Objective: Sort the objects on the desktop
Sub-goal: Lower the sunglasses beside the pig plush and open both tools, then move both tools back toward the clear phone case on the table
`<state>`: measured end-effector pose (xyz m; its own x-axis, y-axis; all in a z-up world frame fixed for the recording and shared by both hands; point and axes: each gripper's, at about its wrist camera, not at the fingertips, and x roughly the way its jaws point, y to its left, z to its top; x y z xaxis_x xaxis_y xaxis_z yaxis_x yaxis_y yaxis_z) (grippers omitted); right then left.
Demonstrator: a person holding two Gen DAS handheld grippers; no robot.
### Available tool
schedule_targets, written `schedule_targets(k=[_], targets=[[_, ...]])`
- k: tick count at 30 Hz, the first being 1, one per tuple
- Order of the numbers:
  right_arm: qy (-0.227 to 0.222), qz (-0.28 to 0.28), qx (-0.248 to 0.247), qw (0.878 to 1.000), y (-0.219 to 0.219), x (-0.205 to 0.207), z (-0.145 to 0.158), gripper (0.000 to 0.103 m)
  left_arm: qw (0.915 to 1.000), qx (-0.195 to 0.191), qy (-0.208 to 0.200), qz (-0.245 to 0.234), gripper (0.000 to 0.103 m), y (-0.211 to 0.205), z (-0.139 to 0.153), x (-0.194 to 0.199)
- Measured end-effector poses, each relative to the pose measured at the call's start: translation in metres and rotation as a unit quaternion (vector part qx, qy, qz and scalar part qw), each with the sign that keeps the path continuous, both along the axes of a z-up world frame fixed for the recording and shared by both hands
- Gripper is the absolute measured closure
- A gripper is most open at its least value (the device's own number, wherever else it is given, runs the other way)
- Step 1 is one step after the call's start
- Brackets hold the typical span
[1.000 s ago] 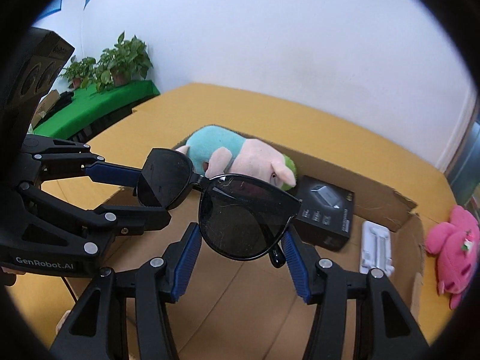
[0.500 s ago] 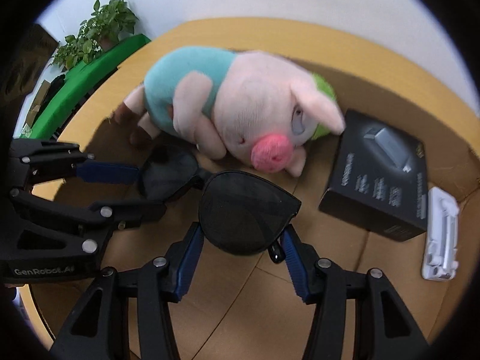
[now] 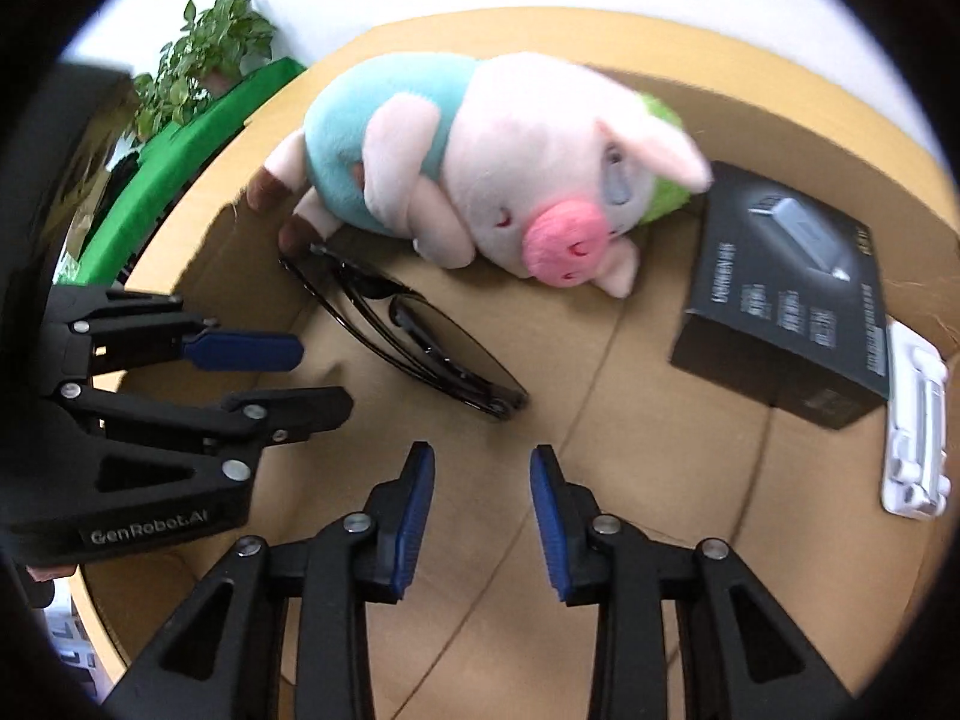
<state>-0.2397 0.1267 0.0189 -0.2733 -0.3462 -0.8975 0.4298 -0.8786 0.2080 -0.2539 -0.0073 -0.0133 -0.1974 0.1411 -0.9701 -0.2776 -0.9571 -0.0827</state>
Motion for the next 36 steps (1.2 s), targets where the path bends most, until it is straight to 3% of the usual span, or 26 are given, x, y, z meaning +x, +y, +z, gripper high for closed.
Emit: schedule_targets(k=[5, 9, 12, 15, 19, 21, 24, 31, 36], targets=[[0.026, 0.0, 0.004, 1.0, 0.01, 0.009, 0.016, 0.052, 0.9993, 0.008, 0.037, 0.008, 0.057, -0.016, 0.029, 0.017], [0.04, 0.008, 0.008, 0.999, 0.005, 0.012, 0.023, 0.051, 0.9963, 0.028, 0.075, 0.032, 0.054, -0.04, 0.063, 0.03], [0.055, 0.025, 0.023, 0.998, -0.002, 0.018, 0.027, 0.051, 0.9898, 0.014, 0.136, 0.039, 0.052, -0.046, 0.093, 0.061], [0.085, 0.024, 0.027, 0.996, 0.001, 0.041, 0.042, 0.05, 0.9743, -0.012, 0.222, 0.039, 0.038, -0.044, 0.121, 0.085], [0.152, -0.025, 0.017, 0.988, 0.019, 0.09, 0.068, 0.021, 0.9428, -0.023, 0.329, 0.049, 0.008, -0.032, 0.142, 0.148], [0.2, -0.057, 0.013, 0.978, 0.027, 0.123, 0.079, 0.021, 0.9285, -0.032, 0.366, 0.055, 0.004, -0.026, 0.147, 0.176], [0.235, -0.1, 0.017, 0.967, 0.046, 0.162, 0.081, 0.02, 0.912, -0.039, 0.403, 0.066, 0.002, -0.006, 0.141, 0.208], [0.267, -0.165, 0.039, 0.949, 0.082, 0.222, 0.078, 0.02, 0.8879, 0.015, 0.451, 0.091, 0.0, 0.028, 0.139, 0.267], [0.286, -0.171, 0.053, 0.941, 0.092, 0.249, 0.083, 0.02, 0.8886, 0.029, 0.448, 0.093, 0.0, 0.05, 0.134, 0.284]])
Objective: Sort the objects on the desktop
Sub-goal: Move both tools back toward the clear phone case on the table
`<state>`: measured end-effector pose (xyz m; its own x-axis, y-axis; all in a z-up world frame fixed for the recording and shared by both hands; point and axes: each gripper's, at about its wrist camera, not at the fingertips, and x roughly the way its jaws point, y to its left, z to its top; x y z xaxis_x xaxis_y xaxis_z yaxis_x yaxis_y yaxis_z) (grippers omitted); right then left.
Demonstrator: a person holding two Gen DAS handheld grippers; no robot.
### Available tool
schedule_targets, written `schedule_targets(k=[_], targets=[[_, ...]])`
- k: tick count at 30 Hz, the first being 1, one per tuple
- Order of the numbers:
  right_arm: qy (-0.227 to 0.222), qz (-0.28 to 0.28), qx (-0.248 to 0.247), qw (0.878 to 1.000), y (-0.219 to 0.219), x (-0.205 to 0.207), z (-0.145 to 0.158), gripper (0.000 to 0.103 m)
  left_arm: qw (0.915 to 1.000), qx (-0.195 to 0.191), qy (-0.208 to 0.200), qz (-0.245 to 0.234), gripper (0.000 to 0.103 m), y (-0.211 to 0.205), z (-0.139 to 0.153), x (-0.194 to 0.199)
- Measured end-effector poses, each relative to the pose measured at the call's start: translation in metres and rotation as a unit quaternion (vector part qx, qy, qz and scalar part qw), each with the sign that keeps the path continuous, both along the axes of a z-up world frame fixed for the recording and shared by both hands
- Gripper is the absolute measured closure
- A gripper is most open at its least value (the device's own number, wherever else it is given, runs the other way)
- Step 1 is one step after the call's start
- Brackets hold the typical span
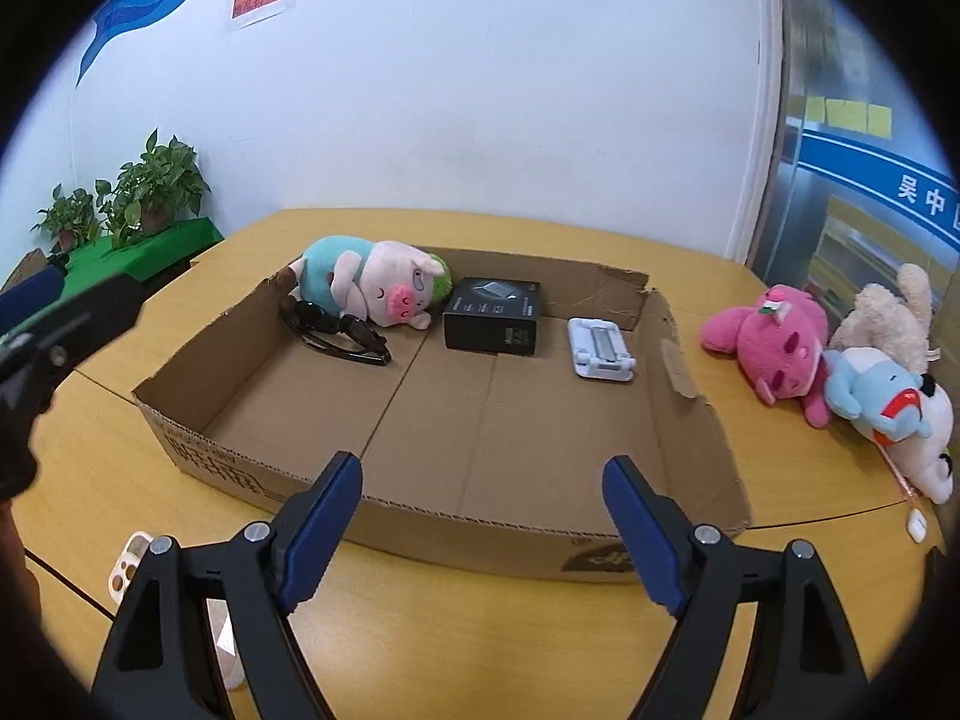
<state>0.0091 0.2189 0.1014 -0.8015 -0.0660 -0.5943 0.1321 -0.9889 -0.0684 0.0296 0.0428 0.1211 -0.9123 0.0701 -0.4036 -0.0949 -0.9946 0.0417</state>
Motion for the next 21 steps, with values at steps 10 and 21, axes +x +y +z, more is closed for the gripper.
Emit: schedule_targets(k=[10, 21], targets=[[-0.001, 0.012, 0.002, 1.0, 0.006, 0.027, -0.004, 0.02, 0.9997, -0.006, -0.02, -0.01, 0.0, 0.002, -0.012, 0.026], [-0.168, 0.153, -0.038, 0.973, -0.058, 0.015, -0.098, 0.021, 0.9898, -0.031, -0.136, 0.031, 0.002, -0.092, -0.069, 0.047]])
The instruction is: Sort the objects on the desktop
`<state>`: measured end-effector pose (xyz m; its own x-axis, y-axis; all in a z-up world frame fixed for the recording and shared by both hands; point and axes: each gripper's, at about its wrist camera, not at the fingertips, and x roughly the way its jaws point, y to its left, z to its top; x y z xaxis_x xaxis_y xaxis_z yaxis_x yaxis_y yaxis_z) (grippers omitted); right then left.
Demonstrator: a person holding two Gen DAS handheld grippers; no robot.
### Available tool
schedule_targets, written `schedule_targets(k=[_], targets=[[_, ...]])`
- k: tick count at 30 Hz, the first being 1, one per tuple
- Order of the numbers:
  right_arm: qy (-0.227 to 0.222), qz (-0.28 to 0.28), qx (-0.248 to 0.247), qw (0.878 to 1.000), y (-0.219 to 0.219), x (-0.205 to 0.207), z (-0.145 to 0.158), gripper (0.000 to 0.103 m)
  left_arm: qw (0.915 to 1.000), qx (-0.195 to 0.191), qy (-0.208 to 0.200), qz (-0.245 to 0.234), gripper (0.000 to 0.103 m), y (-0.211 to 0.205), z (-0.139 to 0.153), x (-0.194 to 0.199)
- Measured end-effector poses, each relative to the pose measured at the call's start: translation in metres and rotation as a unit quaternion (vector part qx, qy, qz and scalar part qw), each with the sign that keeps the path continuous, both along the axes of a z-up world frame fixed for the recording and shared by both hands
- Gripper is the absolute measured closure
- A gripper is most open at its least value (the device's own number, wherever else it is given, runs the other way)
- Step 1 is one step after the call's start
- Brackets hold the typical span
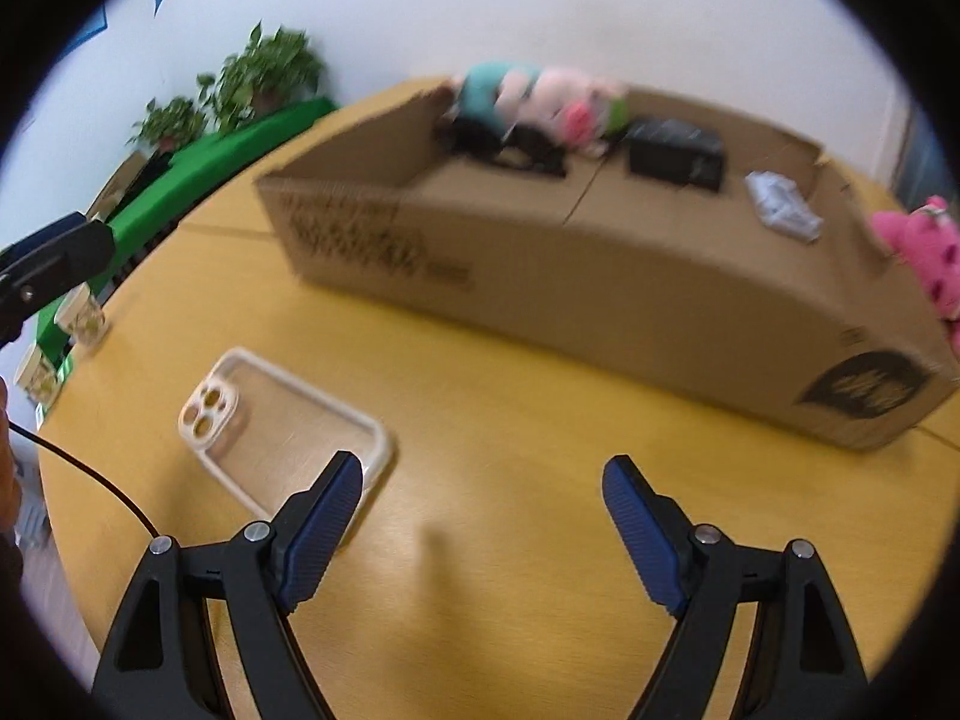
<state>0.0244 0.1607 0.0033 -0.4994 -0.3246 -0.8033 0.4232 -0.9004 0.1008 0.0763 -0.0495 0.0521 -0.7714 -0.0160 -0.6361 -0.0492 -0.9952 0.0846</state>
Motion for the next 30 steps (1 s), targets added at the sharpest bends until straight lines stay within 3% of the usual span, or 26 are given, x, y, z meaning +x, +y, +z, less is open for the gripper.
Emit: schedule_targets(k=[3, 7, 11, 14, 17, 20, 24, 30], targets=[[-0.032, 0.022, -0.016, 0.999, -0.019, -0.003, -0.016, 0.022, 0.9991, 0.006, -0.042, -0.005, 0.008, -0.018, -0.022, -0.003], [-0.029, 0.039, 0.003, 0.999, -0.037, 0.002, -0.022, 0.023, 0.994, 0.041, -0.1, -0.017, 0.033, -0.032, -0.053, -0.018], [-0.04, 0.06, -0.021, 0.997, -0.036, 0.008, -0.02, 0.023, 0.9774, 0.127, -0.163, -0.044, 0.04, -0.042, -0.081, -0.037], [-0.049, 0.08, -0.04, 0.995, -0.039, 0.009, -0.021, 0.023, 0.9666, 0.143, -0.204, -0.059, 0.052, -0.037, -0.095, -0.045], [-0.052, 0.097, -0.051, 0.993, -0.044, 0.013, -0.02, 0.022, 0.9597, 0.156, -0.217, -0.088, 0.053, -0.025, -0.099, -0.045], [-0.053, 0.099, -0.051, 0.992, -0.046, 0.014, -0.02, 0.02, 0.9608, 0.148, -0.217, -0.088, 0.054, -0.016, -0.099, -0.045], [-0.053, 0.082, -0.057, 0.994, -0.033, 0.01, -0.02, 0.019, 0.9549, 0.179, -0.217, -0.094, 0.054, -0.008, -0.095, -0.045], [-0.034, 0.051, -0.053, 0.997, -0.004, 0.008, -0.011, 0.019, 0.9561, 0.176, -0.198, -0.125, 0.054, 0.023, -0.083, -0.048]])
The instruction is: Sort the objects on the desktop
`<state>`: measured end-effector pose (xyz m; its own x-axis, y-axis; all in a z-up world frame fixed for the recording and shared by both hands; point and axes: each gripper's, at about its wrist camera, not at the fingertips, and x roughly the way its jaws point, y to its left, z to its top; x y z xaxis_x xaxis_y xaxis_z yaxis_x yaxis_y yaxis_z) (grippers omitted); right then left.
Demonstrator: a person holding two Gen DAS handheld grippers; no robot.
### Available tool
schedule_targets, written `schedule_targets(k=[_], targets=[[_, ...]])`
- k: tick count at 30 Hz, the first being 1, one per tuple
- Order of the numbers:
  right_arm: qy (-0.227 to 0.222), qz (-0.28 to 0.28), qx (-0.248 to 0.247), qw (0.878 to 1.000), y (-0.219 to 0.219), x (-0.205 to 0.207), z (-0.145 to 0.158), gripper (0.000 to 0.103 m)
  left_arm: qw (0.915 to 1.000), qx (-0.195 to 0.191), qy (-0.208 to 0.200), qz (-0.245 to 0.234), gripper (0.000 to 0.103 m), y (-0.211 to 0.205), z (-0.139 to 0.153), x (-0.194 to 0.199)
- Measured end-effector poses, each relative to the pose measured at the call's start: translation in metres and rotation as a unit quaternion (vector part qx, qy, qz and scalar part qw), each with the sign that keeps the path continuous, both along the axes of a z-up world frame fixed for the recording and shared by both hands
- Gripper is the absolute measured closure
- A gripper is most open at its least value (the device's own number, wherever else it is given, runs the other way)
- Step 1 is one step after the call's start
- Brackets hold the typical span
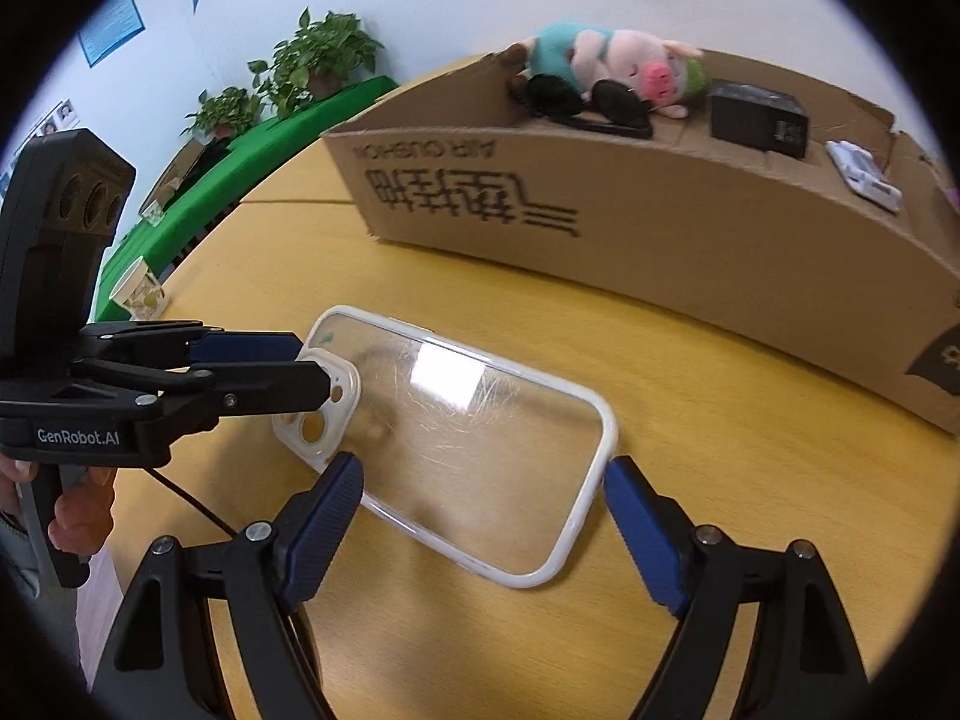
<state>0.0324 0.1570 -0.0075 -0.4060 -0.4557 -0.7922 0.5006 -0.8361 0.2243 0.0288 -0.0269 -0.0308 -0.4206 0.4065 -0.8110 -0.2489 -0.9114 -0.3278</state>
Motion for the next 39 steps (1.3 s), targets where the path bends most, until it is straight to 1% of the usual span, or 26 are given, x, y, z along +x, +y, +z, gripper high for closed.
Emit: schedule_targets(k=[4, 7, 11, 13, 16, 18, 22, 23, 25, 27, 28, 29, 30, 31, 32, 33, 34, 35, 36, 37, 39], targets=[[0.013, -0.023, -0.003, 1.0, 0.02, -0.001, 0.007, 0.019, 0.9997, 0.014, 0.015, -0.011, 0.054, 0.019, 0.005, -0.006], [0.043, -0.039, -0.003, 0.998, 0.036, 0.003, 0.017, 0.019, 0.9988, 0.025, 0.035, -0.024, 0.054, 0.031, 0.013, -0.007], [0.085, -0.051, -0.018, 0.995, 0.058, 0.01, 0.035, 0.019, 0.9966, 0.06, 0.045, -0.034, 0.054, 0.042, 0.021, -0.011], [0.094, -0.052, -0.024, 0.994, 0.065, 0.012, 0.04, 0.019, 0.9954, 0.076, 0.046, -0.036, 0.054, 0.044, 0.021, -0.012], [0.084, -0.05, -0.022, 0.995, 0.069, 0.013, 0.036, 0.019, 0.9953, 0.082, 0.033, -0.04, 0.054, 0.048, 0.014, -0.014], [0.072, -0.053, -0.017, 0.996, 0.071, 0.012, 0.028, 0.019, 0.9948, 0.092, 0.021, -0.039, 0.054, 0.046, 0.009, -0.014], [0.056, -0.06, -0.031, 0.996, 0.081, 0.014, 0.021, 0.019, 0.9942, 0.103, 0.007, -0.031, 0.054, 0.038, 0.004, -0.012], [0.055, -0.062, -0.03, 0.996, 0.083, 0.015, 0.021, 0.019, 0.995, 0.096, 0.004, -0.03, 0.054, 0.038, 0.002, -0.013], [0.046, -0.074, -0.016, 0.996, 0.084, 0.012, 0.016, 0.02, 0.9972, 0.07, -0.002, -0.028, 0.054, 0.042, -0.004, -0.016], [0.029, -0.088, 0.012, 0.996, 0.082, 0.007, 0.007, 0.027, 0.9982, 0.048, -0.011, -0.034, 0.054, 0.048, -0.012, -0.023], [0.024, -0.092, 0.02, 0.995, 0.082, 0.005, 0.005, 0.037, 0.9988, 0.034, -0.014, -0.034, 0.056, 0.051, -0.016, -0.026], [0.019, -0.098, 0.035, 0.994, 0.083, 0.004, 0.001, 0.046, 0.999, 0.023, -0.019, -0.034, 0.061, 0.053, -0.021, -0.03], [0.015, -0.109, 0.057, 0.992, 0.082, 0.003, -0.002, 0.05, 0.9989, 0.017, -0.024, -0.035, 0.066, 0.056, -0.025, -0.032], [0.014, -0.111, 0.07, 0.991, 0.081, 0.003, -0.004, 0.059, 0.9991, 0.014, -0.018, -0.035, 0.073, 0.058, -0.025, -0.033], [0.013, -0.107, 0.08, 0.991, 0.078, 0.005, -0.006, 0.072, 0.9989, 0.013, -0.021, -0.04, 0.081, 0.06, -0.027, -0.033], [0.011, -0.1, 0.087, 0.991, 0.077, 0.006, -0.007, 0.079, 0.9988, 0.01, -0.022, -0.043, 0.085, 0.061, -0.028, -0.033], [0.017, -0.098, 0.095, 0.99, 0.076, 0.008, -0.008, 0.083, 0.999, 0.002, -0.018, -0.04, 0.091, 0.062, -0.028, -0.031], [0.023, -0.098, 0.104, 0.989, 0.076, 0.01, -0.009, 0.084, 0.9991, -0.009, -0.013, -0.038, 0.096, 0.063, -0.028, -0.03], [0.025, -0.099, 0.104, 0.989, 0.076, 0.011, -0.009, 0.085, 0.9992, -0.011, -0.012, -0.038, 0.096, 0.062, -0.028, -0.029], [0.024, -0.102, 0.101, 0.989, 0.078, 0.011, -0.009, 0.089, 0.9992, -0.009, -0.014, -0.036, 0.097, 0.06, -0.029, -0.029], [0.027, -0.112, 0.097, 0.989, 0.081, 0.01, -0.008, 0.09, 0.9991, -0.006, -0.019, -0.038, 0.099, 0.06, -0.029, -0.025]])
